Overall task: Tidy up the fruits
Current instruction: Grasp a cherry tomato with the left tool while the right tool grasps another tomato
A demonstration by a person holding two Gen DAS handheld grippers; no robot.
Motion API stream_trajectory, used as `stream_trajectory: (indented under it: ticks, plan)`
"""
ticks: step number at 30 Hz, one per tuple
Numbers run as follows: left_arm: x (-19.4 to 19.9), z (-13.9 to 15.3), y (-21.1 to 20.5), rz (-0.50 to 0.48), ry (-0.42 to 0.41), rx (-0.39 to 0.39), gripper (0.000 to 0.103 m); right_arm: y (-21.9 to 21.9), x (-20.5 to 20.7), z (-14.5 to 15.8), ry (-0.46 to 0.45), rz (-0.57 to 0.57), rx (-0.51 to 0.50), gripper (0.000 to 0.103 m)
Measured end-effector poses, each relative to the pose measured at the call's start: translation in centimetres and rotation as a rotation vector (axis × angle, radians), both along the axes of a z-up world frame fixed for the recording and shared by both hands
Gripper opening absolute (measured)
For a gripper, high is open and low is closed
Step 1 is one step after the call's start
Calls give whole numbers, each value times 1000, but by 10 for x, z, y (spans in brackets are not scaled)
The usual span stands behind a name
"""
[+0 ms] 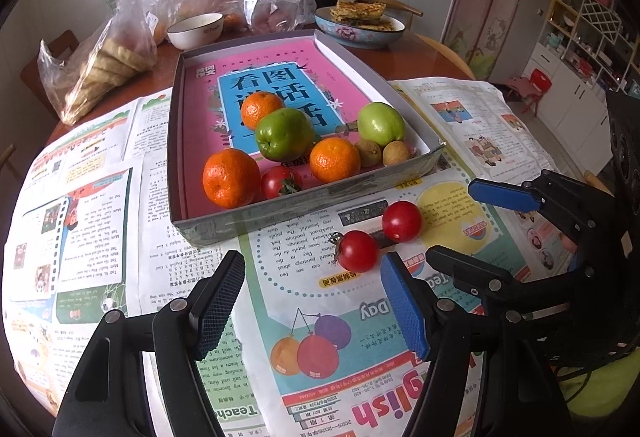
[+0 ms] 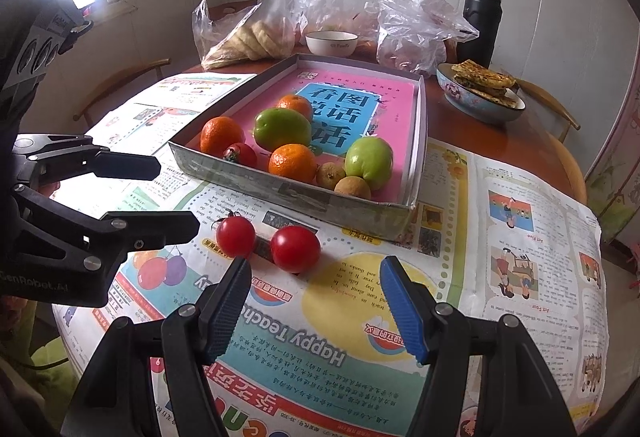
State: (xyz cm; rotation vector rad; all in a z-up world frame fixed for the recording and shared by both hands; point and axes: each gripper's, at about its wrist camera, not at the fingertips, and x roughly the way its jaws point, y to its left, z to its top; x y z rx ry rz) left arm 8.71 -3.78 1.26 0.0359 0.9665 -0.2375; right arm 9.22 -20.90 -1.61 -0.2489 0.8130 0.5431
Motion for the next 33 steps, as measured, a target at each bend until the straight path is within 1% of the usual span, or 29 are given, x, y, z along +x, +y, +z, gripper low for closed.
stream_trajectory:
  ticks: [13,16,18,19,21,25,27,29,33]
  plan:
    - [7,-11,-7,-18,30,-18,72,9,8,-15,2,19,-51,66]
    - [11,-11,-9,-26,31,-30,69,11,13,-18,-3,28,-60,66]
    - [14,-12,-10,-32,38,-37,66,12,16,-20,2,37,-54,64]
    - [15,-13,-10,-35,42,-39,65,12,17,-21,7,42,-51,61]
    - [18,-14,-11,-42,50,-48,59,14,20,-23,11,54,-48,58]
    - [21,-17,-13,-52,61,-58,58,18,24,-26,18,73,-54,52]
    - [22,-18,-15,-57,64,-59,55,20,24,-27,13,87,-53,49]
    - [23,-20,-16,-61,69,-60,53,22,25,-28,14,93,-52,43]
    - [25,-22,-18,-65,76,-57,53,25,25,-30,13,105,-54,38]
